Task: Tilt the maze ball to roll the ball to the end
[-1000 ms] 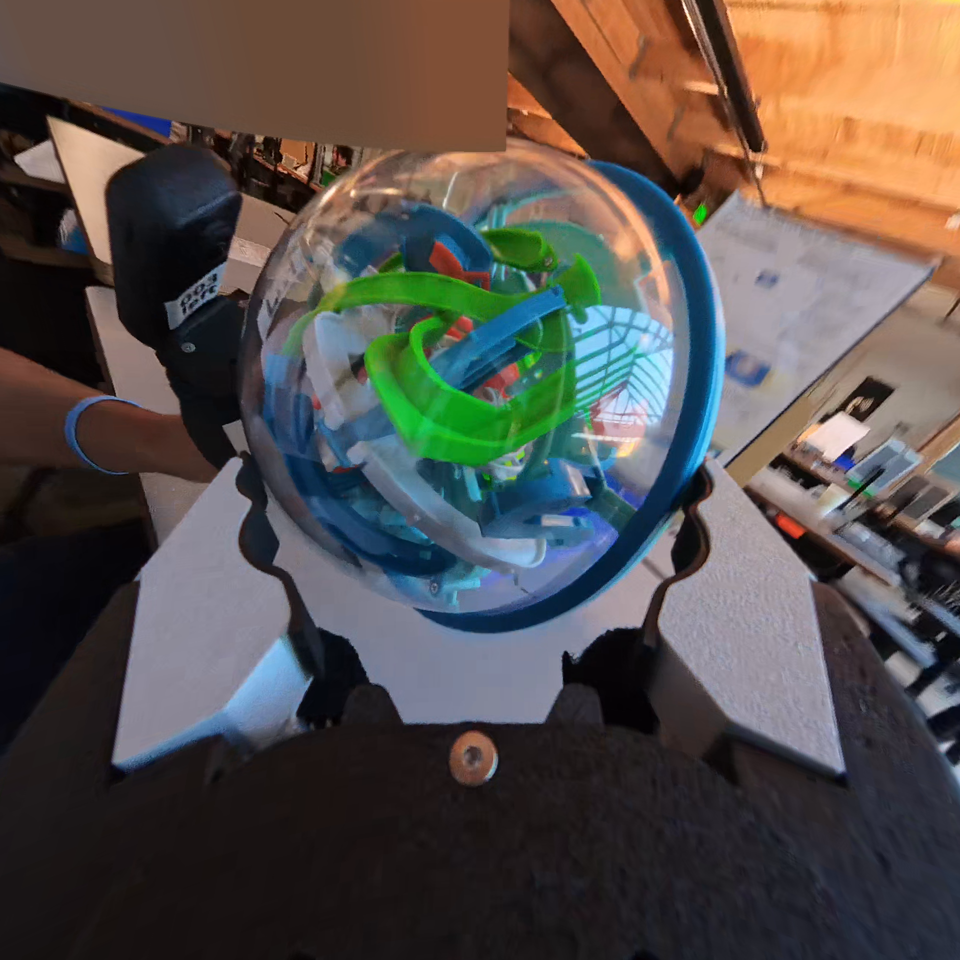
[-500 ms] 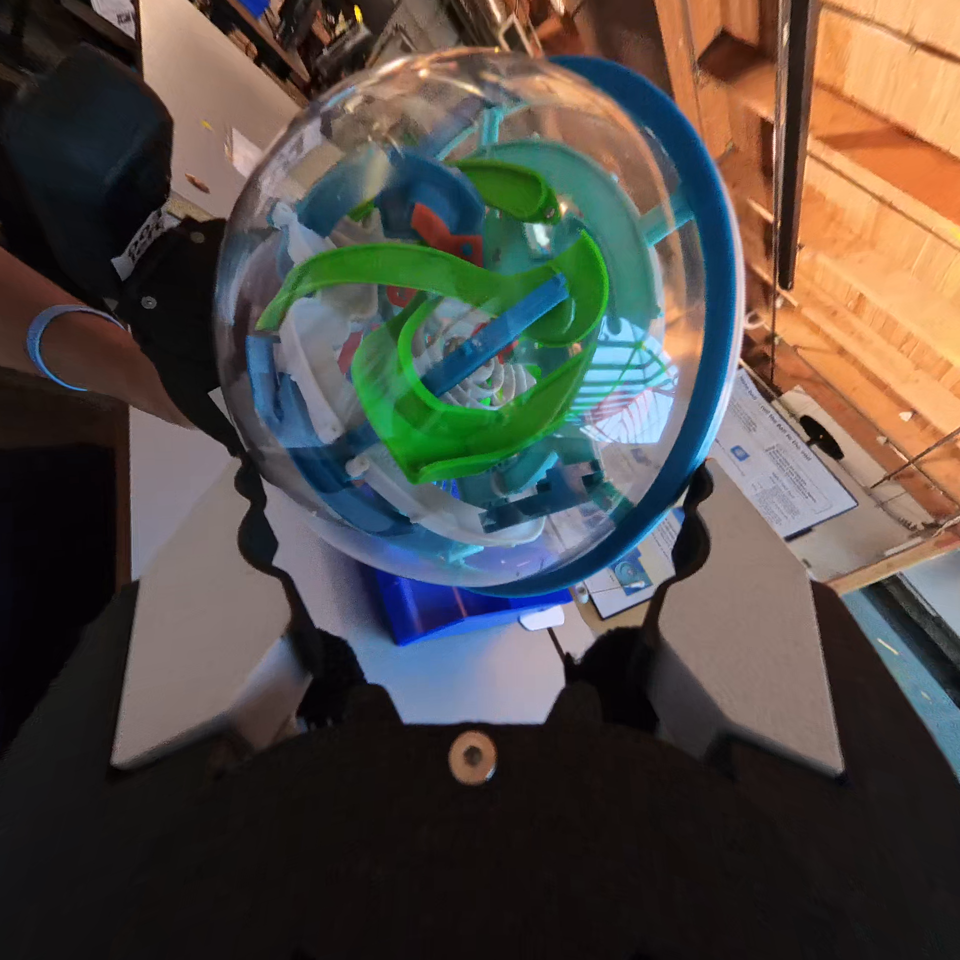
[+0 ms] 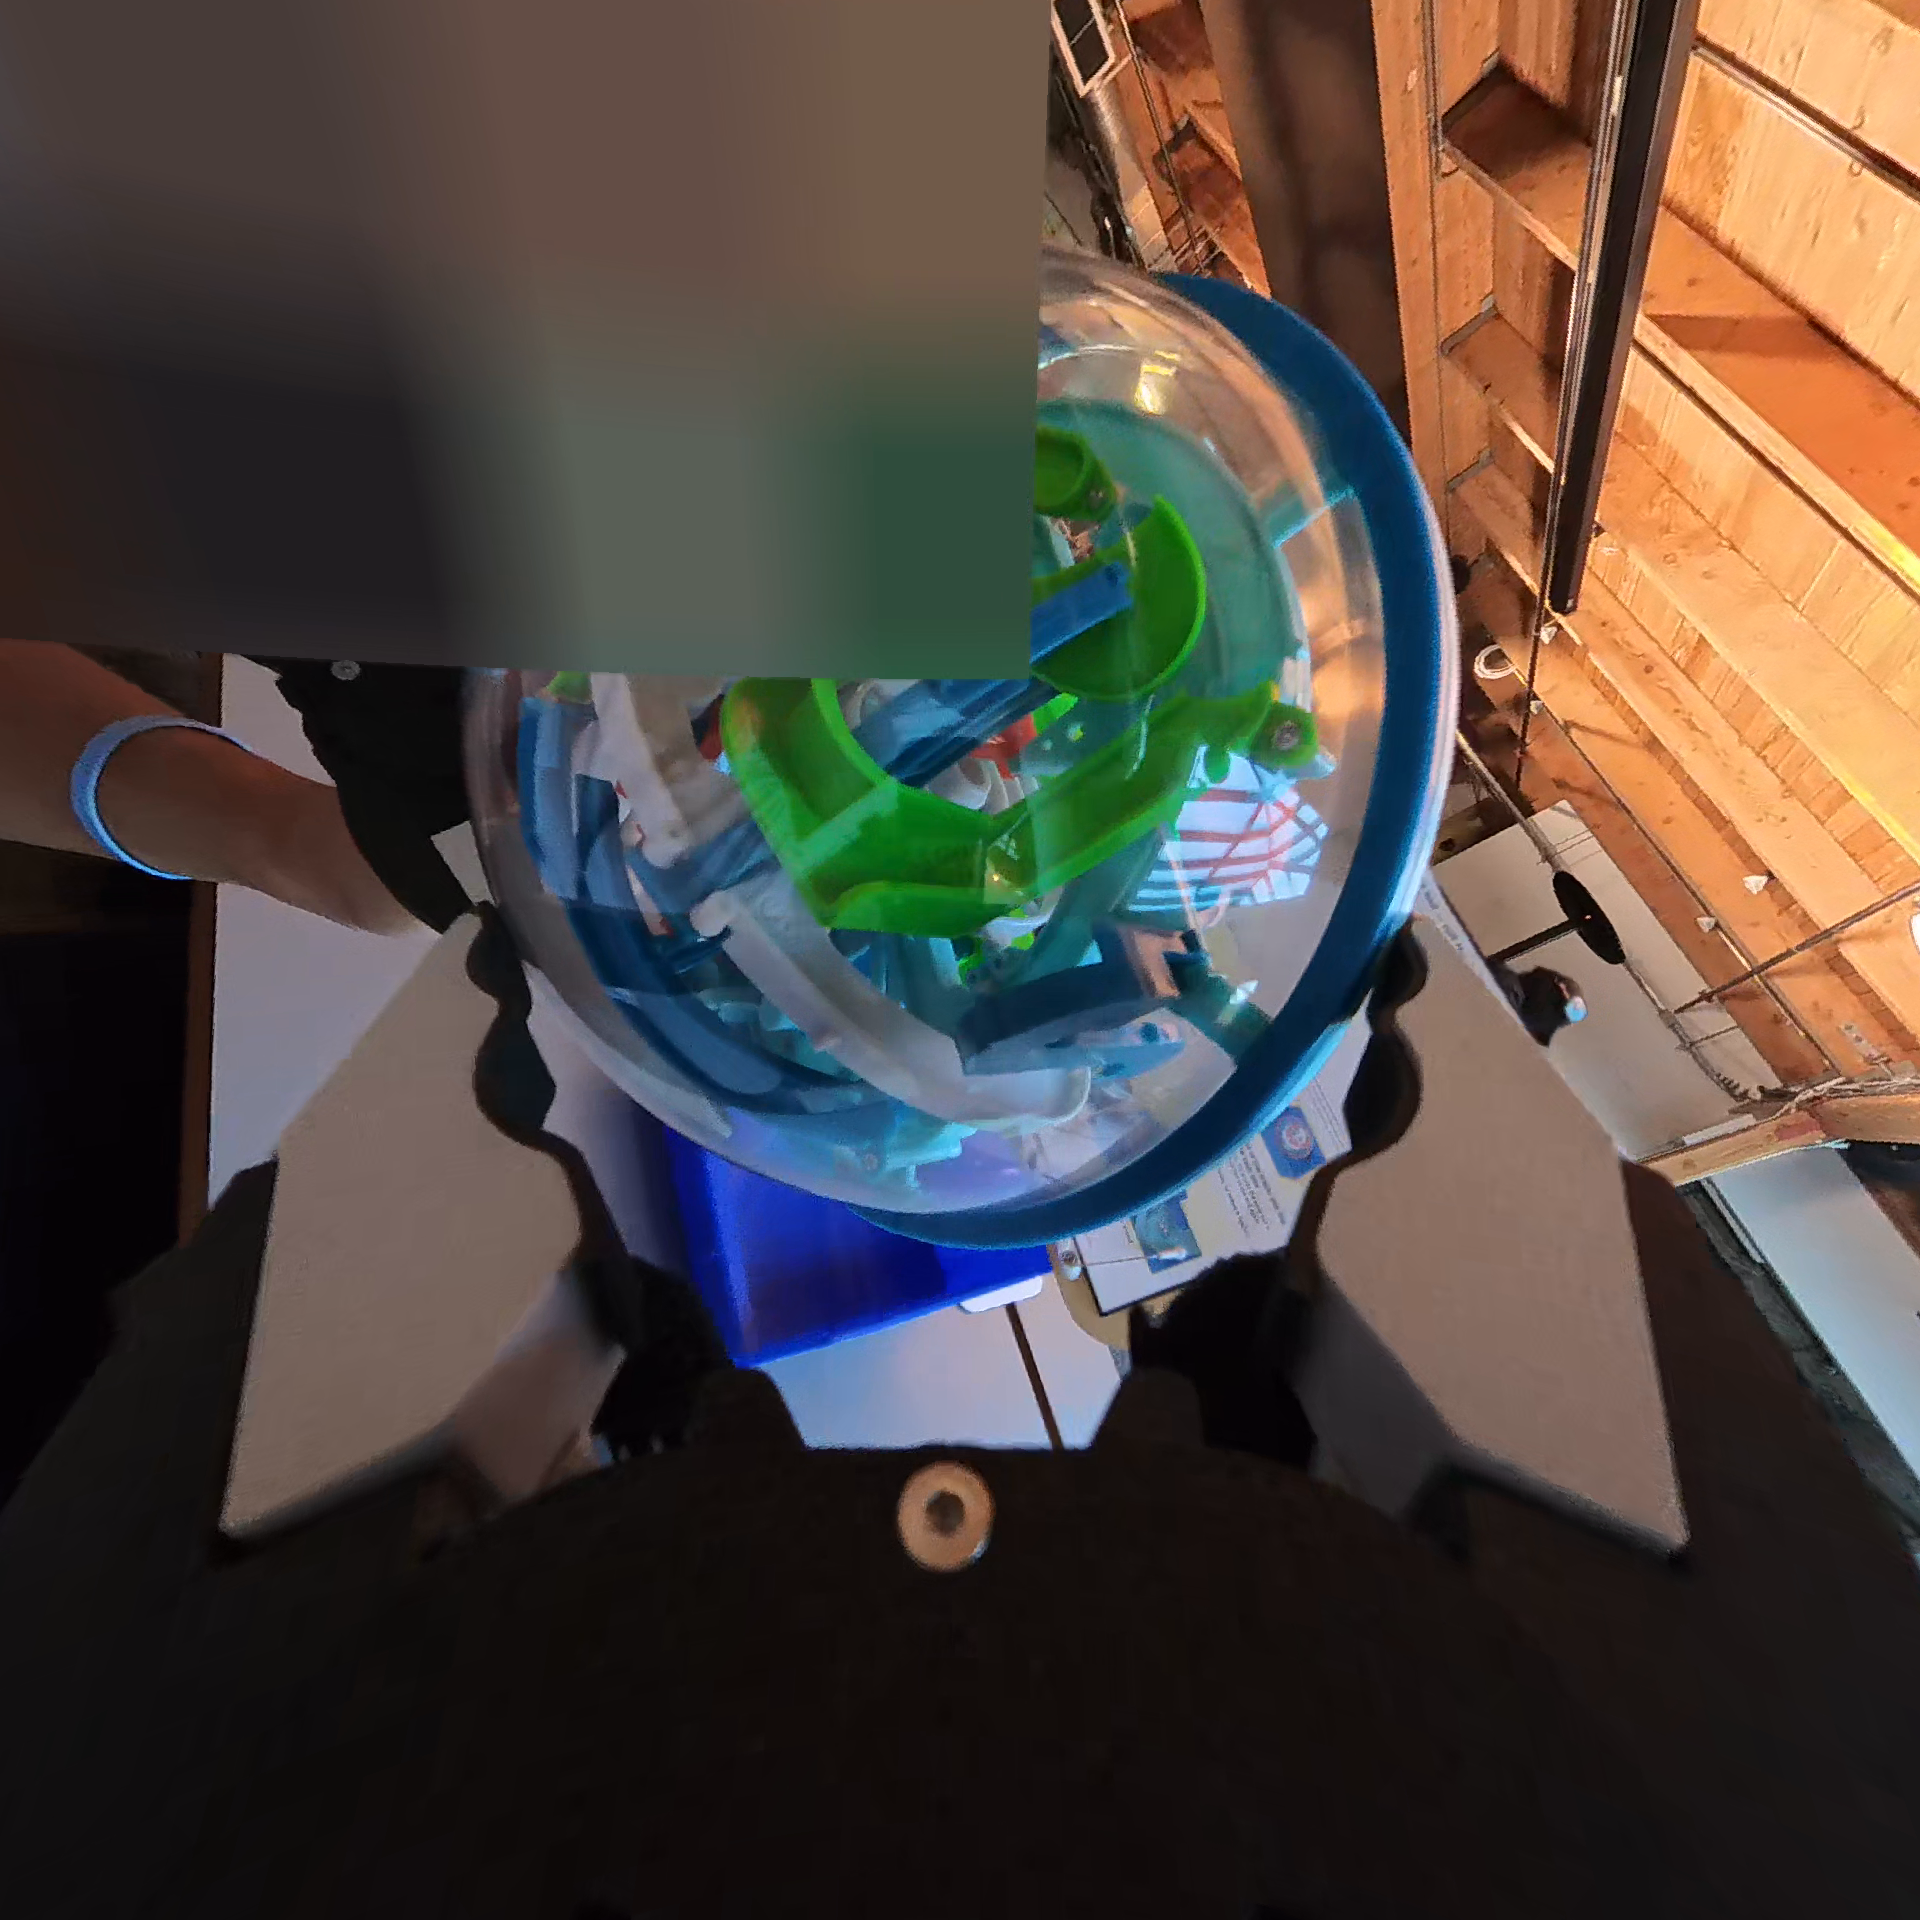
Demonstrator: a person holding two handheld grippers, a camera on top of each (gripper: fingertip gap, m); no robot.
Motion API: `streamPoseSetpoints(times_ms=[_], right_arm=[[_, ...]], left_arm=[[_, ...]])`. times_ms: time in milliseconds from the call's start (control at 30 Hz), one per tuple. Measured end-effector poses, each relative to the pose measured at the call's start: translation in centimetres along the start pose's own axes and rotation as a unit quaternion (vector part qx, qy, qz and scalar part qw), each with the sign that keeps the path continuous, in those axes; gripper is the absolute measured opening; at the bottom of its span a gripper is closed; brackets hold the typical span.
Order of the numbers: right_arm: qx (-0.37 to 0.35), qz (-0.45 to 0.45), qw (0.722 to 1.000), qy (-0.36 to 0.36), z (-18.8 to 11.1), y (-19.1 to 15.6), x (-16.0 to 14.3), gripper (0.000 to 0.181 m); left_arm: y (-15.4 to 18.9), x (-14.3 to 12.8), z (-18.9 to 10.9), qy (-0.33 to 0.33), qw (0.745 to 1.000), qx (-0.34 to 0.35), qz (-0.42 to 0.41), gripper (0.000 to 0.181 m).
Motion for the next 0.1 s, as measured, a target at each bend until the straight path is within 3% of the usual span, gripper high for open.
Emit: streamPoseSetpoints(times_ms=[33, 100], right_arm=[[0.0, -0.005, 1.0, 0.0, 0.16, -0.02, 0.45, 0.154], [-0.001, -0.013, 1.0, -0.004, 0.43, -0.05, 1.27, 0.154]], left_arm=[[-0.26, 0.2, -0.17, 0.005, 1.0, 0.001, -0.002, 0.149], [-0.6, 0.56, -0.42, 0.013, 1.0, -0.001, -0.013, 0.149]])
Point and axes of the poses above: each gripper's, where its closed fingertips meet, z out along the fingers, x out of its top, y = z × x across the jaws, the point moved 1 cm from there along -z, back along the fingers, and after that the axes turned 3 degrees about -x, right-handed, at the moved point
